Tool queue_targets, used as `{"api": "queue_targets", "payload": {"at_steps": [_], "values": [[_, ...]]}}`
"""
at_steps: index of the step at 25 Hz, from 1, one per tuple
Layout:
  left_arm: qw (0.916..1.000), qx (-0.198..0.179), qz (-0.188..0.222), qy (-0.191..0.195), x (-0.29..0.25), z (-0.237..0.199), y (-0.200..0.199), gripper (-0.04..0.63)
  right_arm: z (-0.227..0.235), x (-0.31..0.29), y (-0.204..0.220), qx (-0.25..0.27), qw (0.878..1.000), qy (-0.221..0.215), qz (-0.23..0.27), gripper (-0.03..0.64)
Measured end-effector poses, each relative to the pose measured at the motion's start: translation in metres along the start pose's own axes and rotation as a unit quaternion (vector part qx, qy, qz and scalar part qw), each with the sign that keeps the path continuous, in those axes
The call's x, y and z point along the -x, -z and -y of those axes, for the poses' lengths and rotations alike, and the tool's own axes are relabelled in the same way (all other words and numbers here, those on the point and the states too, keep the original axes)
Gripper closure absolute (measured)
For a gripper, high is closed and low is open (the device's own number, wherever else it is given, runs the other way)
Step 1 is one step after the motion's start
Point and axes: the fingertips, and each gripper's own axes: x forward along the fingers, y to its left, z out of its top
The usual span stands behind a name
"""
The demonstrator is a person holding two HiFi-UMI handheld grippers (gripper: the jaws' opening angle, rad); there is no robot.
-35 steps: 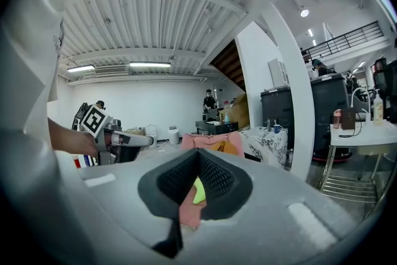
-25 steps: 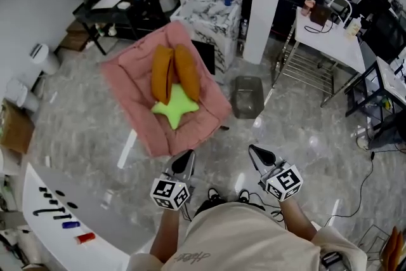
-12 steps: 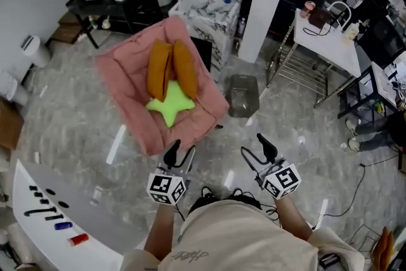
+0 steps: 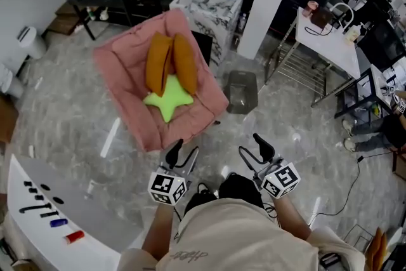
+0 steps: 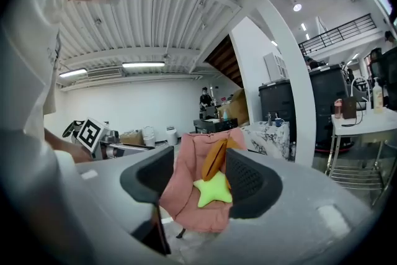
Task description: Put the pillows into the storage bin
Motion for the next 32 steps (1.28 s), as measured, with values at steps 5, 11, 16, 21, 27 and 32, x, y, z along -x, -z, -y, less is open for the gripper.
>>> {"api": "queue_targets", "payload": {"at_steps": [5, 11, 16, 21, 27, 32], "values": [[0.9992, 0.007, -0.031, -0.026, -0.011, -0.005, 0.024, 0.36, 0.009, -0.011, 0.016, -0.008, 0.999, -0.022, -0.026, 0.38], [0.9974, -0.012, -0.046, -0.054, -0.042, -0.02, 0.004, 0.362, 0.048, -0.046, 0.014, -0.027, 0.999, -0.039, -0.017, 0.384], [0.9954, -0.034, -0.054, -0.072, -0.096, -0.032, -0.018, 0.362, 0.107, -0.078, 0.007, -0.026, 0.998, -0.055, -0.014, 0.395], [0.9938, -0.034, -0.057, -0.09, -0.146, -0.039, -0.031, 0.365, 0.168, -0.104, 0.001, -0.045, 0.997, -0.067, -0.006, 0.396], [0.9946, -0.026, -0.044, -0.091, -0.205, -0.033, -0.051, 0.365, 0.232, -0.121, -0.015, -0.032, 0.998, -0.059, 0.006, 0.405], [0.9947, -0.01, -0.028, -0.098, -0.234, -0.031, -0.072, 0.374, 0.259, -0.13, -0.005, -0.054, 0.996, -0.074, -0.008, 0.407]]}}
